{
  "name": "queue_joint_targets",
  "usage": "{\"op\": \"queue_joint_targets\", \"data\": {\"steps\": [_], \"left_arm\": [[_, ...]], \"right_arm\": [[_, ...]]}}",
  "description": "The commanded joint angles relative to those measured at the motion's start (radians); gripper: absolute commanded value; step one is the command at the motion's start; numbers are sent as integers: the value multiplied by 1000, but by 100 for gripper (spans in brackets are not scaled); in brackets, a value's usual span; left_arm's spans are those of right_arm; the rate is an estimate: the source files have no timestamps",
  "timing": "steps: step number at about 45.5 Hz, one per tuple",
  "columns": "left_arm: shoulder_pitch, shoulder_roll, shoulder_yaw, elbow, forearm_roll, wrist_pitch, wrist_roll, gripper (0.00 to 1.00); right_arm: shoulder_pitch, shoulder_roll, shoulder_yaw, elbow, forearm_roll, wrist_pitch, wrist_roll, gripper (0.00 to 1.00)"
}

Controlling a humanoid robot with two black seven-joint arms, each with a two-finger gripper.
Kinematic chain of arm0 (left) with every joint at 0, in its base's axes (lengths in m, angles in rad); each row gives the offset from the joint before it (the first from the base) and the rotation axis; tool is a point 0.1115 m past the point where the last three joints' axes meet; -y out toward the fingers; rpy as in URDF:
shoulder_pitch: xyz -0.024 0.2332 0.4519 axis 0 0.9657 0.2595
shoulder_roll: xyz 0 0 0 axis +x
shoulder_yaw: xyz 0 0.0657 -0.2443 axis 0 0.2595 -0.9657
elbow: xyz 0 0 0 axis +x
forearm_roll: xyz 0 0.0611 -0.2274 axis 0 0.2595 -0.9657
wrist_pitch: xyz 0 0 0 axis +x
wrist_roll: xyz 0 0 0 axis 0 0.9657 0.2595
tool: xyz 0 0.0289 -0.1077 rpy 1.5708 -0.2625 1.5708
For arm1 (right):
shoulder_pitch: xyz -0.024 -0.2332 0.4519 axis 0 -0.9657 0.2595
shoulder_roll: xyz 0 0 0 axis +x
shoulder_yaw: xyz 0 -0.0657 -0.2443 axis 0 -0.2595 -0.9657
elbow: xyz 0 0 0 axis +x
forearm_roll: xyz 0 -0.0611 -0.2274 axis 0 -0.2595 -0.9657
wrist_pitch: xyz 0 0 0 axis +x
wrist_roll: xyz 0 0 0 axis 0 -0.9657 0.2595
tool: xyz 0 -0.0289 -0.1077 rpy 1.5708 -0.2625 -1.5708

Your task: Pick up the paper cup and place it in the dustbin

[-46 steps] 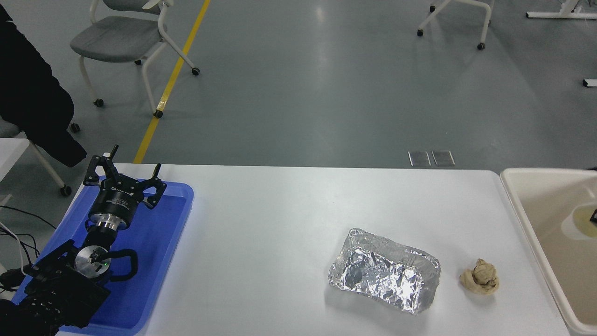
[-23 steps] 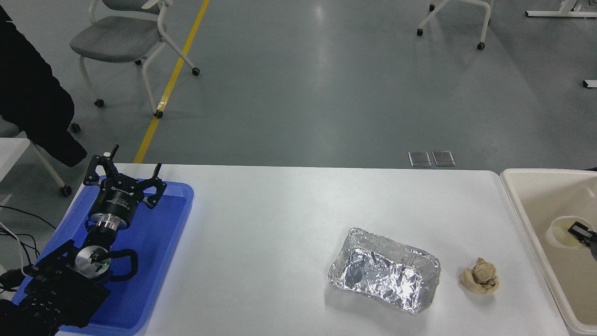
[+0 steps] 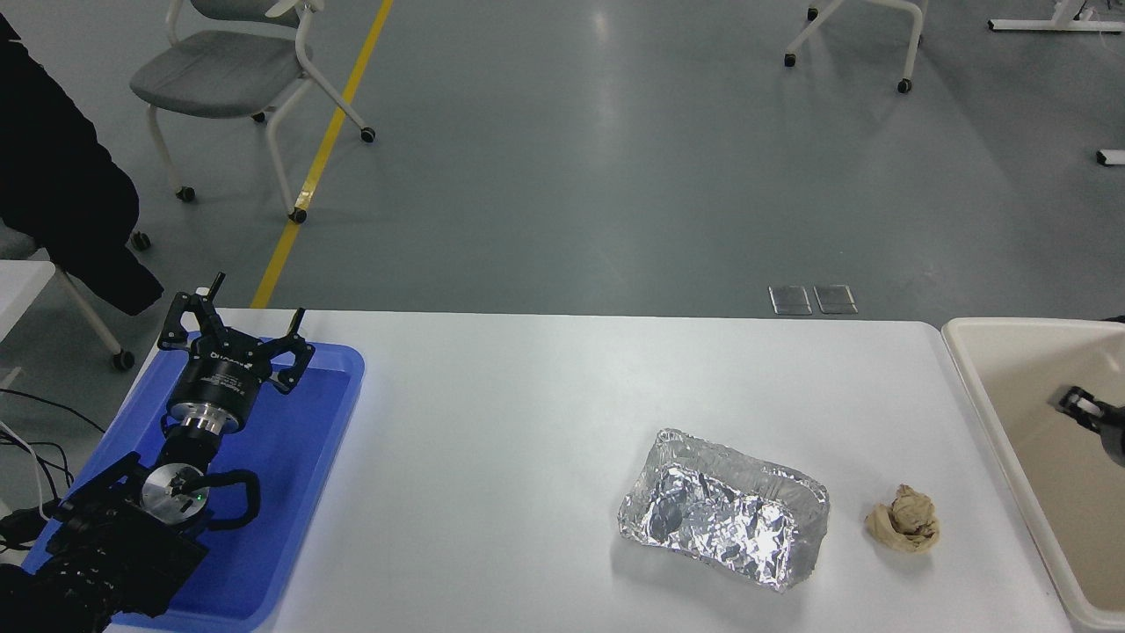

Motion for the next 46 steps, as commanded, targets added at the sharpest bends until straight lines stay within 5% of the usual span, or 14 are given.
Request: {"op": "queue_joint_targets", "data": {"steps": [1, 14, 25, 46], "left_arm": [[0, 0, 0, -1, 0, 0, 1, 100], [0, -1, 0, -1, 0, 0, 1, 100], [0, -1, 0, -1, 0, 0, 1, 100], [1, 0, 0, -1, 0, 0, 1, 100]], "right_arm": [[313, -144, -245, 332, -11, 21, -13, 100], [810, -95, -643, 738, -18, 182, -19, 100], [1072, 5, -744, 896, 27, 504, -21, 100], [1301, 385, -881, 986, 431, 599, -31, 100]]}}
